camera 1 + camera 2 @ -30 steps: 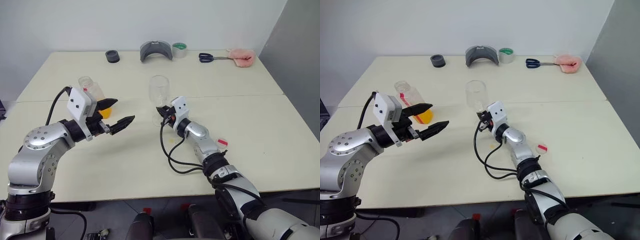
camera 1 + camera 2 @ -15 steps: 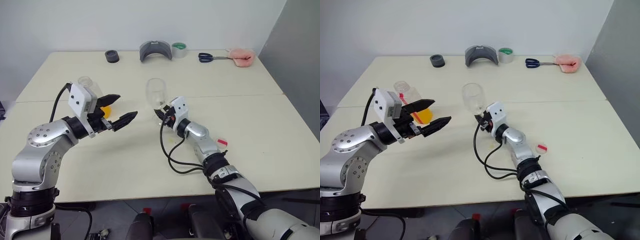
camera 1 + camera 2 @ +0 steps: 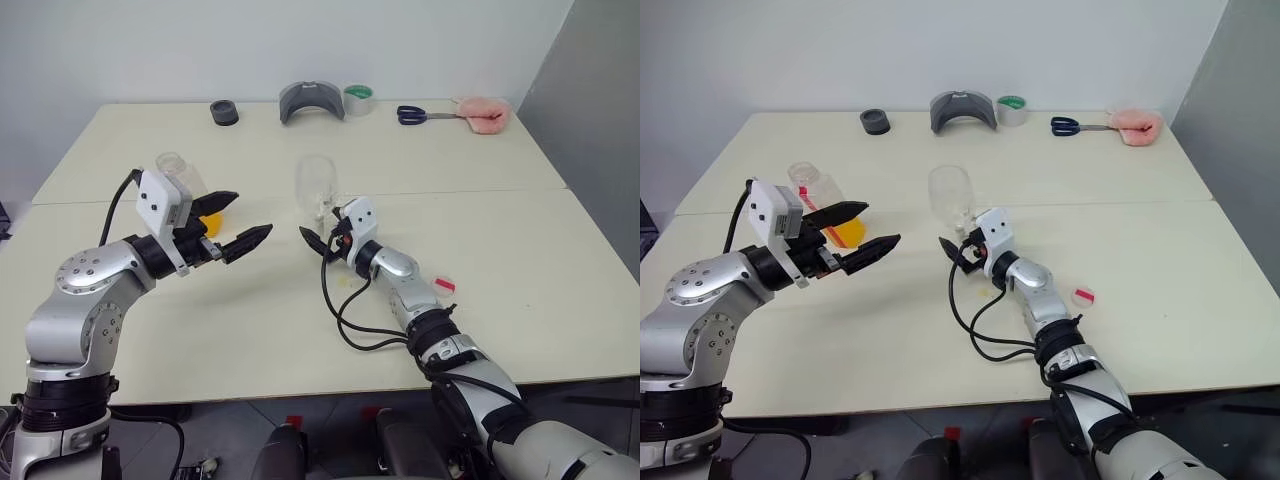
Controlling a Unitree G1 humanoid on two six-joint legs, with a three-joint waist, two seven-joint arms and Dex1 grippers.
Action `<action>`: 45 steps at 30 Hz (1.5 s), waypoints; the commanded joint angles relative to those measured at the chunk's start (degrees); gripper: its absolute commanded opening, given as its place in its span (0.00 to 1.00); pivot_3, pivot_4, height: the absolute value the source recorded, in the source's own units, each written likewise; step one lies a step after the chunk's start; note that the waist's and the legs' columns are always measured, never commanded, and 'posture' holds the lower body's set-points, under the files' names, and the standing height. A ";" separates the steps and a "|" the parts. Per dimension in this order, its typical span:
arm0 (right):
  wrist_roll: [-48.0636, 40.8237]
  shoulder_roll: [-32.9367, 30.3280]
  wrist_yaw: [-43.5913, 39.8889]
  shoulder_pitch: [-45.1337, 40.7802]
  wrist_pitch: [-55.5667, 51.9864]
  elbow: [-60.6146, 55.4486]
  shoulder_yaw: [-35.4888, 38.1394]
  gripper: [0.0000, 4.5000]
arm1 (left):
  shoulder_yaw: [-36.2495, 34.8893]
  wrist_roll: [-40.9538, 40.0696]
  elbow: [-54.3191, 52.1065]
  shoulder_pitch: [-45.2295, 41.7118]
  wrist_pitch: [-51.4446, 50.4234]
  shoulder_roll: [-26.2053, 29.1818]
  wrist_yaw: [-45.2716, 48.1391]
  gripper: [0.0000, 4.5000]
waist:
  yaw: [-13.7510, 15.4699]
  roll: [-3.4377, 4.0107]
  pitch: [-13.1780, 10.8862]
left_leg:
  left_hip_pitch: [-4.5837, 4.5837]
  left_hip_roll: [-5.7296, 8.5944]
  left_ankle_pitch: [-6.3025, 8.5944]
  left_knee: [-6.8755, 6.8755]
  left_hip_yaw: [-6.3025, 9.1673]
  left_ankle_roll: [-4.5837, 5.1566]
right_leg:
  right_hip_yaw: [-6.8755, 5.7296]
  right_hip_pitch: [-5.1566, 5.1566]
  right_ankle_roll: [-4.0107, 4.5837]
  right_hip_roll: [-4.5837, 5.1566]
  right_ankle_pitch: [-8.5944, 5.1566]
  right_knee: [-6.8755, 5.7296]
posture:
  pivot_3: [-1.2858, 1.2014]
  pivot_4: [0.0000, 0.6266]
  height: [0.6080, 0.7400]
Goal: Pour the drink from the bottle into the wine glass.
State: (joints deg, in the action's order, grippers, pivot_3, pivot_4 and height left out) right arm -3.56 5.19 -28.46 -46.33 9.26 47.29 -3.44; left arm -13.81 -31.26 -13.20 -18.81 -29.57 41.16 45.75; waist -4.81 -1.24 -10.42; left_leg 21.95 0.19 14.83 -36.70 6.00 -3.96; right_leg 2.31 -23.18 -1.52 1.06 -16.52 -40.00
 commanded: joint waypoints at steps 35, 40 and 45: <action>-10.98 -23.31 -14.82 29.52 -28.73 -70.10 -12.15 0.99 | -4.55 14.46 27.84 0.87 23.27 -8.74 -15.74 1.00 | 1.84 -0.11 0.03 | 0.06 0.05 0.02 -0.02 0.08 0.00 | -0.11 0.04 -0.03 0.08 -0.01 0.12 | 0.52 0.24 1.00; -10.72 -23.43 -14.37 28.76 -28.69 -69.83 -12.55 0.99 | -3.45 15.55 33.74 -4.20 25.26 -8.39 -14.34 1.00 | 1.86 -0.12 0.03 | 0.08 0.07 0.02 -0.04 0.09 0.00 | -0.14 0.04 -0.03 0.08 -0.01 0.12 | 0.52 0.24 1.00; -10.53 -23.45 -14.22 27.77 -28.75 -69.33 -12.77 0.99 | -2.11 16.79 40.20 -9.45 27.51 -8.48 -13.29 1.00 | 1.84 -0.12 0.03 | 0.08 0.06 0.01 -0.04 0.10 0.00 | -0.15 0.04 -0.03 0.07 -0.01 0.11 | 0.52 0.24 1.00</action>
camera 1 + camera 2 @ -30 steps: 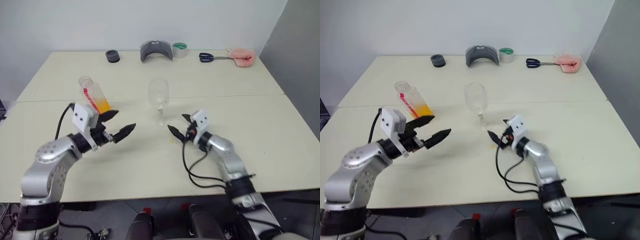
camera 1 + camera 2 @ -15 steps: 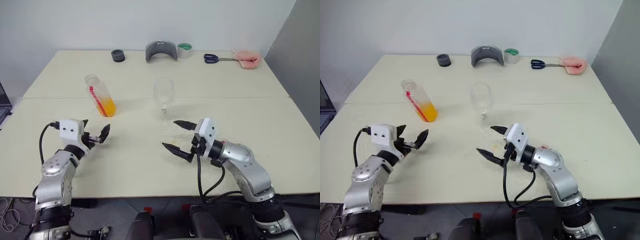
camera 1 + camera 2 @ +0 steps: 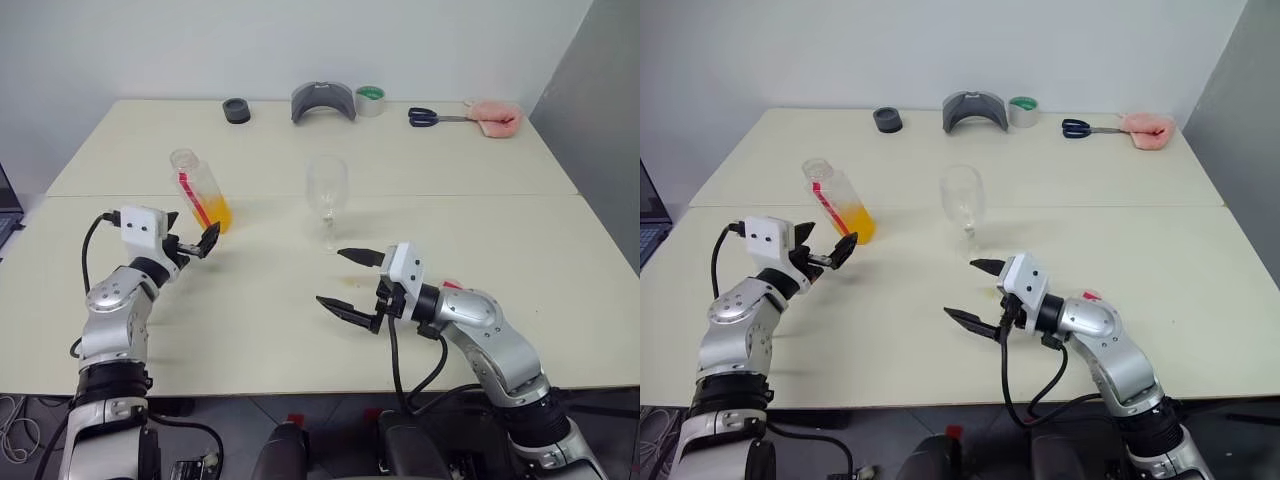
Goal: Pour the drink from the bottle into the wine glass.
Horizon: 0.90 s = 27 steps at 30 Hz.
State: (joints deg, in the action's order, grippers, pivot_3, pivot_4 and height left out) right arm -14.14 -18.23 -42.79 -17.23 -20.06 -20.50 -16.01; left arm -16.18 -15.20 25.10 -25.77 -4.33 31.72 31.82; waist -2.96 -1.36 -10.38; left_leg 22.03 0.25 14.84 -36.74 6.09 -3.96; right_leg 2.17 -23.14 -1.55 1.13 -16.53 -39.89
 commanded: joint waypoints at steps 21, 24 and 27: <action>-5.79 1.85 -1.36 -4.65 -1.90 -0.03 0.91 0.99 | 1.10 3.24 22.21 -16.73 10.45 0.69 -0.26 1.00 | -0.10 -0.02 0.00 | 0.07 0.03 0.00 -0.10 0.07 0.00 | -0.08 -0.01 0.00 0.00 0.00 -0.03 | 0.52 0.24 1.00; -5.78 1.74 -1.24 -4.94 -1.66 0.27 0.73 0.99 | 1.30 3.38 24.05 -17.93 11.02 0.48 -0.04 1.00 | -0.11 -0.02 0.00 | 0.08 0.03 0.00 -0.10 0.07 0.00 | -0.09 -0.01 0.00 0.00 0.00 -0.03 | 0.52 0.24 1.00; -5.50 1.79 -1.14 -5.11 -1.36 0.65 0.56 1.00 | 1.45 3.49 26.91 -19.53 11.69 0.31 0.44 0.91 | -0.11 -0.02 0.00 | 0.08 0.04 0.00 -0.10 0.08 0.00 | -0.09 -0.01 0.00 0.00 0.00 -0.04 | 0.52 0.24 1.00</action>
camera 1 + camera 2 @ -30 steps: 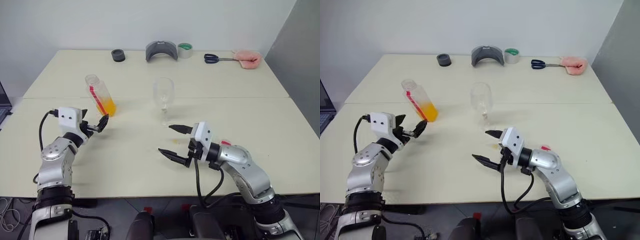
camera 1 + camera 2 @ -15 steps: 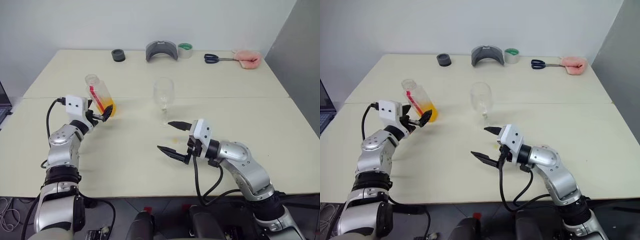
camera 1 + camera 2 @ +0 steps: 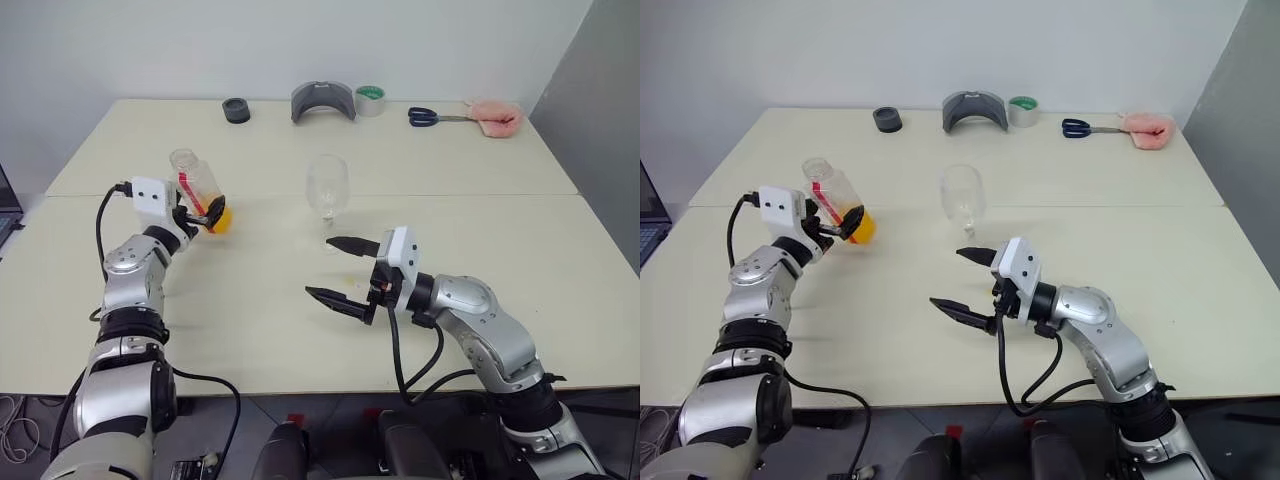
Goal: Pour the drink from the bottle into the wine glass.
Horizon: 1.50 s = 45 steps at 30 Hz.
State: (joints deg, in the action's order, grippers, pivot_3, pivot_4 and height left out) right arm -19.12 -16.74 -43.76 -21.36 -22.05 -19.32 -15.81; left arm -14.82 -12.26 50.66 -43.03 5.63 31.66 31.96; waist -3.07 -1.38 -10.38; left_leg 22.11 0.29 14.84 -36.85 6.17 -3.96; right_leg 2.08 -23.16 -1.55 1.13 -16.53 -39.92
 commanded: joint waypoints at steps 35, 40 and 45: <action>0.26 -0.63 9.89 -1.63 0.38 -0.94 9.37 1.00 | 19.12 22.50 -11.65 -11.37 18.16 -1.78 -6.35 0.37 | 0.01 -0.01 -0.01 | 0.28 0.05 -0.01 -0.11 0.10 -0.01 | -0.06 -0.12 -0.01 0.02 0.01 -0.01 | 0.52 0.24 1.00; 1.43 0.32 12.87 -2.70 1.35 0.34 10.12 1.00 | 21.80 28.53 -6.34 -14.53 25.25 -0.42 -12.20 0.37 | -0.02 -0.01 -0.01 | 0.28 0.06 -0.01 -0.11 0.08 -0.01 | -0.06 -0.12 -0.01 0.02 0.01 -0.01 | 0.52 0.24 1.00; 2.13 0.63 14.13 -3.67 1.53 1.40 10.93 1.00 | 23.75 33.27 -2.47 -16.59 30.36 1.02 -17.11 0.37 | 0.01 -0.01 -0.01 | 0.30 0.07 -0.01 -0.11 0.10 -0.01 | -0.09 -0.12 -0.01 0.02 0.01 -0.01 | 0.52 0.24 1.00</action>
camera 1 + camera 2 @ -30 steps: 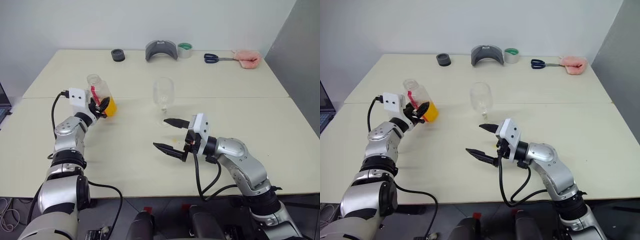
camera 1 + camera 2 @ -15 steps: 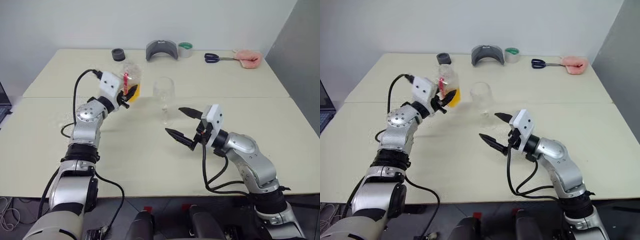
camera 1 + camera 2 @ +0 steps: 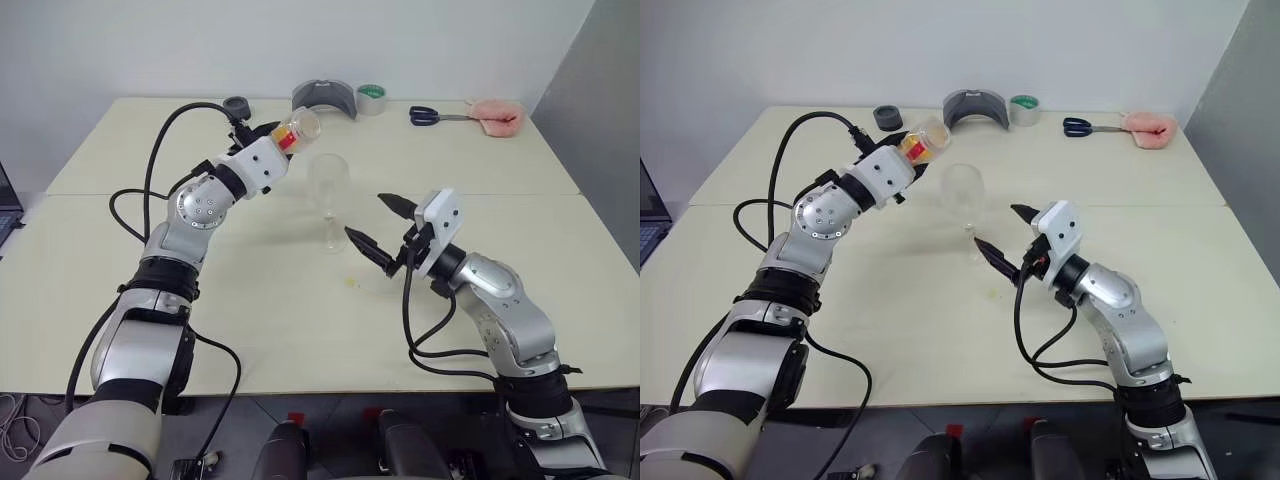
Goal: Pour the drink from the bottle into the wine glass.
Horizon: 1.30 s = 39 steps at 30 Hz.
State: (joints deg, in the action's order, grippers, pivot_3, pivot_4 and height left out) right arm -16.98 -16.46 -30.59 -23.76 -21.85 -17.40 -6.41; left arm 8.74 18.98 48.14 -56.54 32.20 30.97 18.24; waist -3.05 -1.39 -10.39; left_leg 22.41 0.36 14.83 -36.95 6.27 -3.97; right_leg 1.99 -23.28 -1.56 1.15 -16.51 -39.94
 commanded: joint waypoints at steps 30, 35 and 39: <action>-2.15 -0.04 -2.33 -2.09 1.19 -0.58 2.09 1.00 | 8.75 18.99 7.58 -9.68 12.76 7.97 -21.67 0.37 | -0.07 0.00 0.00 | 0.04 0.01 0.00 0.00 -0.02 0.00 | -0.02 -0.04 0.00 0.00 0.00 -0.02 | 0.52 0.24 1.00; -2.14 0.03 -2.50 -2.25 1.17 -0.60 1.86 1.00 | 9.78 20.93 7.34 -10.28 12.98 8.75 -24.02 0.37 | -0.08 0.00 0.00 | 0.04 0.02 0.00 0.00 -0.02 0.00 | -0.02 -0.04 0.00 0.00 0.00 -0.02 | 0.52 0.24 1.00; -2.29 0.11 -2.65 -2.35 1.11 -0.67 1.77 1.00 | 10.35 21.92 7.29 -10.78 12.78 9.14 -25.51 0.37 | -0.07 0.00 0.00 | 0.04 0.02 0.00 0.00 -0.02 0.00 | -0.02 -0.04 0.00 0.00 0.00 -0.02 | 0.52 0.24 1.00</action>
State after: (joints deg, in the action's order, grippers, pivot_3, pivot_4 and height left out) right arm -18.33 -16.44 -32.67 -24.89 -21.58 -15.84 -4.83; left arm 19.83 41.05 56.39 -64.72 44.39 38.95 -5.46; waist -3.12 -1.39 -10.39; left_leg 22.46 0.37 14.83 -36.96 6.26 -3.97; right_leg 1.97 -23.32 -1.56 1.16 -16.51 -39.96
